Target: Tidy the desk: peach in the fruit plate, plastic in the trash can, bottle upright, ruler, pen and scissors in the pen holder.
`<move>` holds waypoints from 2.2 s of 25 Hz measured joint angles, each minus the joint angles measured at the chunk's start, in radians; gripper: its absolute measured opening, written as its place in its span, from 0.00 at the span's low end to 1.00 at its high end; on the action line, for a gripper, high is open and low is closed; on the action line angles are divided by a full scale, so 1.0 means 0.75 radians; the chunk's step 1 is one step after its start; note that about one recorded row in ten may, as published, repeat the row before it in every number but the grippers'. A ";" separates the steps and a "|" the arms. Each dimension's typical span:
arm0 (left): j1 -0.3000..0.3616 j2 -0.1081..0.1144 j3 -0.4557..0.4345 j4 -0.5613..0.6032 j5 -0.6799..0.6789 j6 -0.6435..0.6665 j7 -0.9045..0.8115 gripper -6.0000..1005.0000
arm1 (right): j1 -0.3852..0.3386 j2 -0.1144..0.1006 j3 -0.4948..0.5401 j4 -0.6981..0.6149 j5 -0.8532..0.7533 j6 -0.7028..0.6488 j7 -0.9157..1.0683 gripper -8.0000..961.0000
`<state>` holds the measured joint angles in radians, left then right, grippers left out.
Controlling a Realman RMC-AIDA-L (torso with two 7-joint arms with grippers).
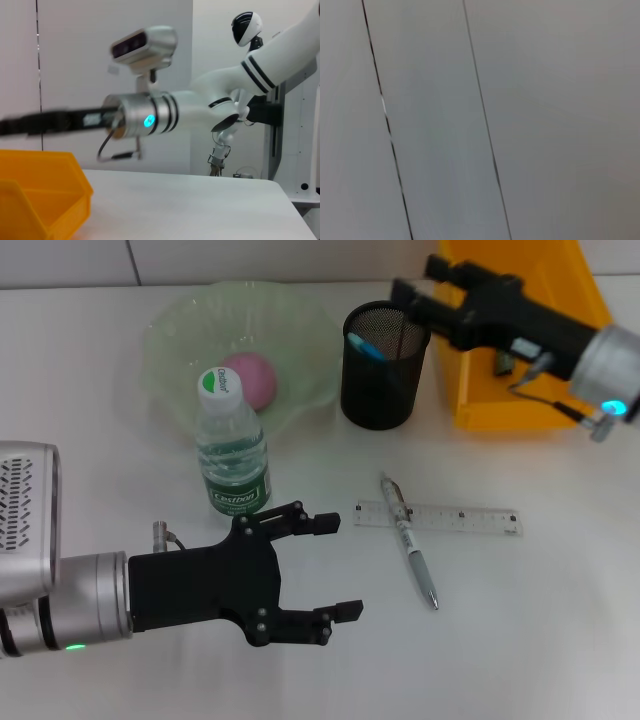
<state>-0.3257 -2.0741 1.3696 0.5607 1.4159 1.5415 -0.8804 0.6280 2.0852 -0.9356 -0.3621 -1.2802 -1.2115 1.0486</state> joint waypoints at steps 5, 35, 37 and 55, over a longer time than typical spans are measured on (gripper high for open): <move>0.005 0.002 -0.003 0.005 0.000 0.001 0.000 0.87 | -0.207 -0.001 0.003 -0.362 0.022 -0.196 0.327 0.68; 0.016 0.021 -0.005 0.002 0.013 0.034 -0.100 0.87 | 0.006 -0.019 -0.195 -1.422 -1.703 -0.884 1.082 0.85; 0.016 0.021 -0.001 0.002 0.014 0.033 -0.105 0.87 | 0.007 -0.013 -0.258 -1.413 -1.713 -0.845 1.082 0.85; 0.015 0.020 -0.003 0.006 0.016 0.029 -0.106 0.87 | 0.041 -0.010 -0.443 -1.257 -1.719 -0.584 1.012 0.83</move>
<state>-0.3144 -2.0591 1.3672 0.5649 1.4282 1.5632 -0.9599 0.6588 2.0777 -1.2677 -1.3051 -2.5691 -1.6498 1.8077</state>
